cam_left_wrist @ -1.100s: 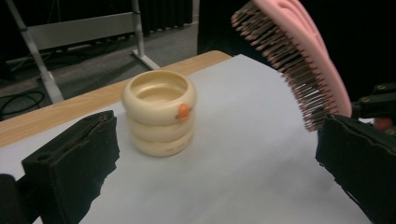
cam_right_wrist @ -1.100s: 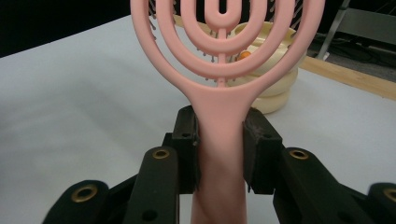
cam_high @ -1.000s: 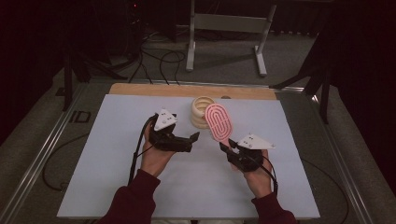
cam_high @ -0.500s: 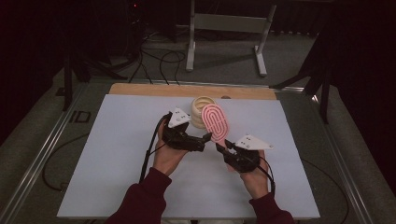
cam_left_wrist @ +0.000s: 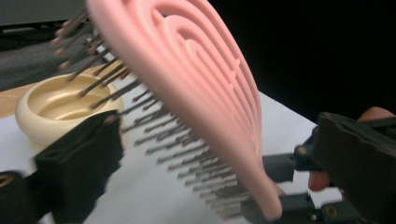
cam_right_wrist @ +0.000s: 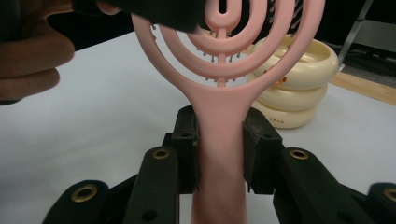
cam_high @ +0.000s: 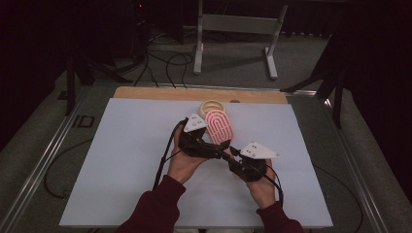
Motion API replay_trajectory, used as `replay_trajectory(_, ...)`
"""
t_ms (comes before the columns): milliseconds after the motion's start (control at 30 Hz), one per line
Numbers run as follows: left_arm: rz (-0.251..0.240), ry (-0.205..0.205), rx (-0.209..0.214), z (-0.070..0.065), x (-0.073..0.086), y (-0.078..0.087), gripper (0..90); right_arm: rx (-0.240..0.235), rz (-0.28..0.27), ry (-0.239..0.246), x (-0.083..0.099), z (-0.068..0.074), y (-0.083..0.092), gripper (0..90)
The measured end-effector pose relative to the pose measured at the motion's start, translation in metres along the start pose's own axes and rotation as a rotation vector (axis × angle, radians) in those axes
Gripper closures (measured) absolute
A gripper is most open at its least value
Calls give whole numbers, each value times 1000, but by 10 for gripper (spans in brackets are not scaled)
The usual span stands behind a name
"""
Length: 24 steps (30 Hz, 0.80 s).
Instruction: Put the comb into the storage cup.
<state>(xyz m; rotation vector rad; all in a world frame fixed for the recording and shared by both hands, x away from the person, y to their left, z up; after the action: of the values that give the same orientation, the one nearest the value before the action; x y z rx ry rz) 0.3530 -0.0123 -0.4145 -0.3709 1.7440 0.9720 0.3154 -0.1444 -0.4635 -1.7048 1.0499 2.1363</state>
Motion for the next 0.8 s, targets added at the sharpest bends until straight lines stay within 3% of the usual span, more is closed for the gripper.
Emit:
replay_trajectory(167,-13,39,33,-4,-2,-1,233,2,-5,7,0,4,-2,700)
replay_trajectory(300,-21,63,37,-4,-2,-2,316,3,-9,13,0,6,-3,699)
replay_trajectory(400,-33,110,66,-1,-2,-1,395,14,-17,14,-1,5,-1,699)
replay_trajectory(667,-3,98,64,-4,3,-5,428,26,-25,23,-2,6,0,700)
replay_trajectory(733,-9,95,53,-4,3,-6,497,24,-23,24,-1,8,-2,700)
replay_trajectory(800,-11,104,68,-4,3,-6,514,23,-24,24,-1,8,-2,700)
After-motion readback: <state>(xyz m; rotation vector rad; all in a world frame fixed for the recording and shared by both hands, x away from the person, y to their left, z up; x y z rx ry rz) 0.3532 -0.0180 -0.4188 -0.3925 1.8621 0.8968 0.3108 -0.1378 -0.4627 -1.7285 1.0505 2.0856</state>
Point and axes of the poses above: each handheld gripper's, and its own axes: y roughly backward along the jaws, x roughly out of its underside, z roughly to its left, the point moved 5 cm from there along -y, roughly forward along the jaws, and after that the axes turned 9 degrees about -x, right-handed, at the moved point
